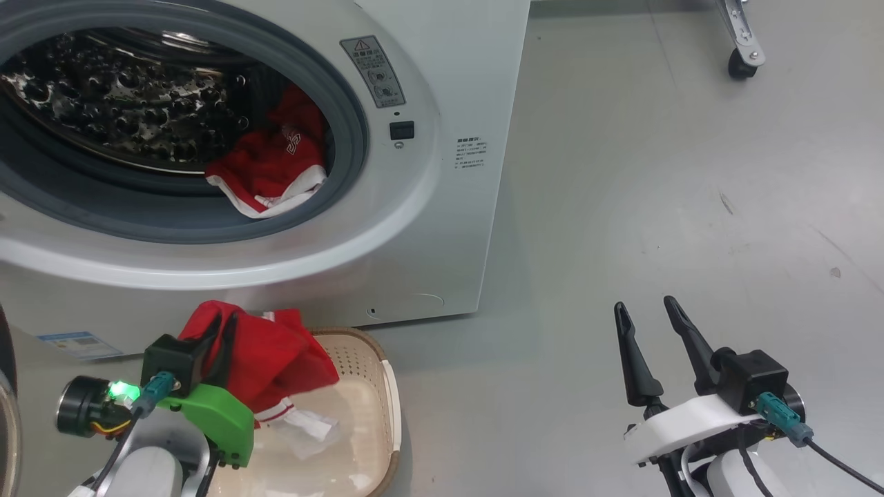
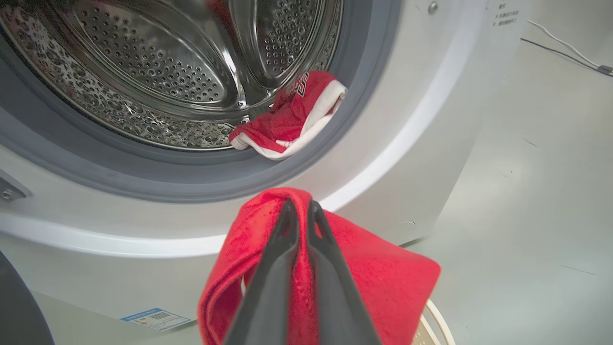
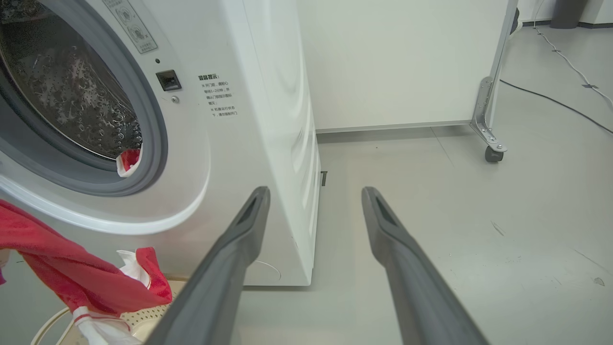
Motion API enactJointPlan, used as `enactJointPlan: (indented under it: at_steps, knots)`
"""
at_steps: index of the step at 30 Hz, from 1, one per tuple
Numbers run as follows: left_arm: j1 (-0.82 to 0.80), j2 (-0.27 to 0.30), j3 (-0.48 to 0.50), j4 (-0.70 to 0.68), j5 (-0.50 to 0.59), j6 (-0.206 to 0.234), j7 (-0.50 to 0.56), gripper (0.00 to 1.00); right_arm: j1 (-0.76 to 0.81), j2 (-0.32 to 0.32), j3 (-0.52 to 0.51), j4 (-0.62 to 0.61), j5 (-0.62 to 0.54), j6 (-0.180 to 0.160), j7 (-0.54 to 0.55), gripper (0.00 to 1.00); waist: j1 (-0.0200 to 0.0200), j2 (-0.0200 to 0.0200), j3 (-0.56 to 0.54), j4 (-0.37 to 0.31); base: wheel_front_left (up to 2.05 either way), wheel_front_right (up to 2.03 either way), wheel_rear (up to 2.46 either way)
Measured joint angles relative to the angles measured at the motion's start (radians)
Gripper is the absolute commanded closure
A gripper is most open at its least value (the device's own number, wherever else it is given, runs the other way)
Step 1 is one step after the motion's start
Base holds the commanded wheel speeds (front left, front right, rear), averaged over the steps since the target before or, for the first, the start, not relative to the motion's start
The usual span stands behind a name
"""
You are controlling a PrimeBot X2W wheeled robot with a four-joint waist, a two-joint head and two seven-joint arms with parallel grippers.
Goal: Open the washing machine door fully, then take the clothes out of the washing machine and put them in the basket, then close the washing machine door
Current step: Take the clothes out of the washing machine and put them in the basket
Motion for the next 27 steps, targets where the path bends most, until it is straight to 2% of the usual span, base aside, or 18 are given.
enactJointPlan:
  at_steps: [13, 27]
  knots:
    - [-0.011, 0.015, -0.035, 0.059, 0.018, -0.010, 0.070, 1.00, -0.066, 0.004, 0.019, -0.021, -0.002, 0.000, 0.000, 0.00, 0.0000, 0.0000, 0.112, -0.027, 0.00, 0.00, 0.00]
    - [-0.123, 0.043, -0.053, 0.139, 0.059, -0.019, 0.102, 1.00, -0.127, 0.007, 0.022, -0.040, -0.002, 0.000, 0.000, 0.00, 0.0000, 0.0000, 0.255, -0.074, 0.00, 0.00, 0.00]
